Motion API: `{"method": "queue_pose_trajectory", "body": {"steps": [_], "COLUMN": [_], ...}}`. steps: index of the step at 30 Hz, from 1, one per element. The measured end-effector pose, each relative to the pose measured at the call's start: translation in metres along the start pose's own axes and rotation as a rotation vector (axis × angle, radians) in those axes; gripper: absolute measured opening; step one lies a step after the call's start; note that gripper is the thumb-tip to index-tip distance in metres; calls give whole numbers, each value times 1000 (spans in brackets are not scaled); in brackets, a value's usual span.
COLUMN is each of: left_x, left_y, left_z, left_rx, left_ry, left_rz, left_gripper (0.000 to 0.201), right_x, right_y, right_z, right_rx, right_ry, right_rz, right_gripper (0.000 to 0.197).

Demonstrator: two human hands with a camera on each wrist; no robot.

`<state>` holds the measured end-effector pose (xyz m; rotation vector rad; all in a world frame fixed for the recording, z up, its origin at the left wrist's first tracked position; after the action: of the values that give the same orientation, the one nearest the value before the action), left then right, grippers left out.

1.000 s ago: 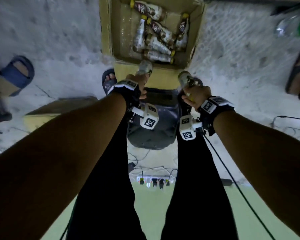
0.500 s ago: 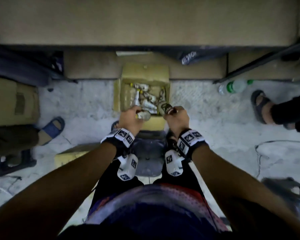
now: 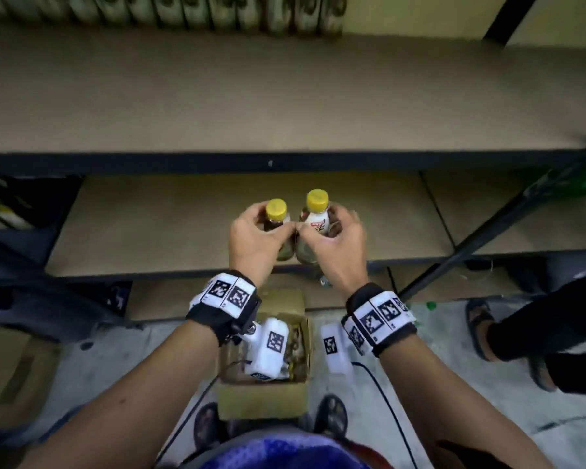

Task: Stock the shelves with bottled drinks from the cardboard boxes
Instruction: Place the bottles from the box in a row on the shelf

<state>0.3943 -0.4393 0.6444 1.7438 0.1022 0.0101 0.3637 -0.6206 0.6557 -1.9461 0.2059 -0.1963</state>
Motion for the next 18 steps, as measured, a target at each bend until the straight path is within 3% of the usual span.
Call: {"method": "queue_pose_trajectory", "body": {"steps": [6,9,14,18], "left_x": [23,42,91,104], "left_y": [178,227,205,178], "left_z": [-22,-29,-22,-15], "left_rx": [-133,-126,-74,-118], "left_ry": [-18,-48,-93,-204], "left_rz": [497,601,494,455], "left_gripper": [10,8,9,16], "right_x": [37,66,117,127], "right_y": [-136,-177,-159,-146], "right_z": [-57,-66,-30,-10], "right_rx": [51,60,54,35], "right_ry": [100,143,21,-80], "right_rz": [-373,-467,-395,-366], "right_gripper": [25,26,27,33]}}
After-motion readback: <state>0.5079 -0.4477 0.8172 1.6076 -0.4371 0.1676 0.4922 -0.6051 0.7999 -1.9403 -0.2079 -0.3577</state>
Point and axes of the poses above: each hand's wrist, its own x-axis towards the middle knuckle, its own z-axis out of the palm, y = z × x, the point moved 10 cm from there along x, towards the middle knuckle, and after that the axes turned 6 degrees about -y, right-handed, at the moved point
